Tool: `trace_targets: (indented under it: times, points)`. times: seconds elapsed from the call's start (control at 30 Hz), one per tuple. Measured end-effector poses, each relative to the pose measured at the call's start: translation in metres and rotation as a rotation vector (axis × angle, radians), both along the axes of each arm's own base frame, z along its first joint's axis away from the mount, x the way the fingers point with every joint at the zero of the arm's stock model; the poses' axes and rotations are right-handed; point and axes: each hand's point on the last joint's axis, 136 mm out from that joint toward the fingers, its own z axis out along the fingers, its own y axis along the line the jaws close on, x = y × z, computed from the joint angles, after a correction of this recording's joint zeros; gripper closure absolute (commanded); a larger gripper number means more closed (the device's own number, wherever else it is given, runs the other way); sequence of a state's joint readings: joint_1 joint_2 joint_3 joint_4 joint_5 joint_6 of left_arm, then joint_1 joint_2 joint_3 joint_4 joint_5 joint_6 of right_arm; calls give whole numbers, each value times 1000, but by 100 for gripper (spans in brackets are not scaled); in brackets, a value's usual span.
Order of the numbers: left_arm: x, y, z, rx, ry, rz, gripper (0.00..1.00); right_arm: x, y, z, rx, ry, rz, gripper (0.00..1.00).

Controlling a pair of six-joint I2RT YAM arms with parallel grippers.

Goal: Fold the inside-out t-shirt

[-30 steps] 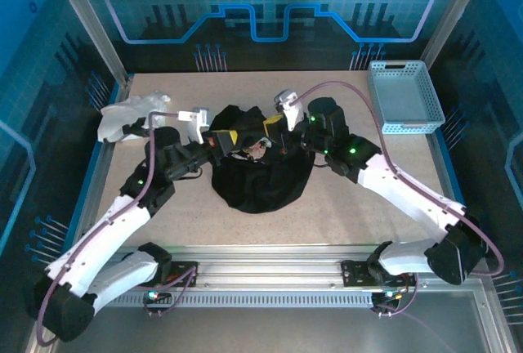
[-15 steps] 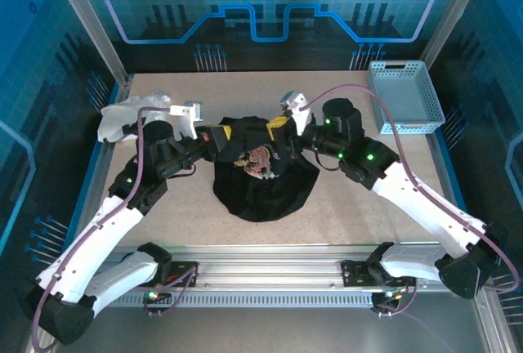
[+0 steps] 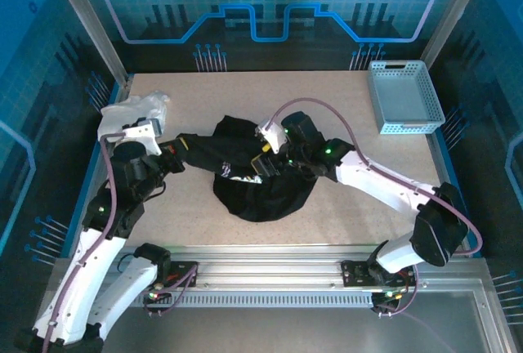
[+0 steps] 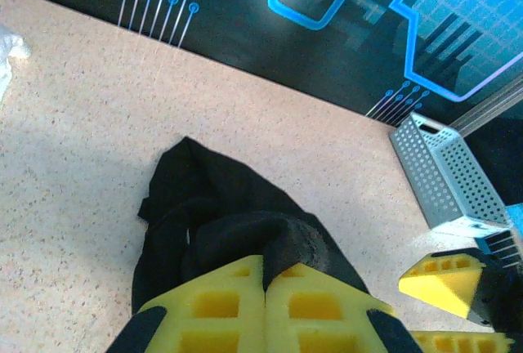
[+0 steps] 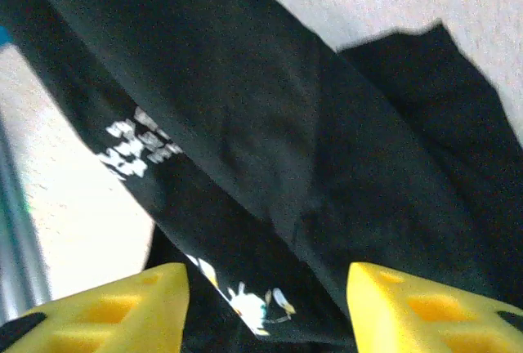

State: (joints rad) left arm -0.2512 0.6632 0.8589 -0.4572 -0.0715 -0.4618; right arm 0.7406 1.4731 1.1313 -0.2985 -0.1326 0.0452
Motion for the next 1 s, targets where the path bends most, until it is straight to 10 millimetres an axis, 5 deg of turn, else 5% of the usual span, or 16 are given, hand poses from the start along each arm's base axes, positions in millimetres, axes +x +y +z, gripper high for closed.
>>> trace_targets:
  times: [0.33, 0.43, 0.57, 0.77, 1.0]
  points:
    - [-1, -1, -5, -2, 17, -6, 100, 15, -22, -115, -237, 126, -69, 34]
    - [-1, -1, -5, -2, 17, -7, 100, 22, -26, -127, -260, 127, -81, 49]
    - [-1, -1, -5, -2, 17, -7, 100, 35, -34, -129, -274, 100, -122, 76]
    - [-1, -1, -5, -1, 17, -7, 100, 63, -55, -116, -241, 77, -213, 100]
    - [2, -2, -9, 3, 33, -8, 100, 75, -79, -71, -175, 18, -281, 100]
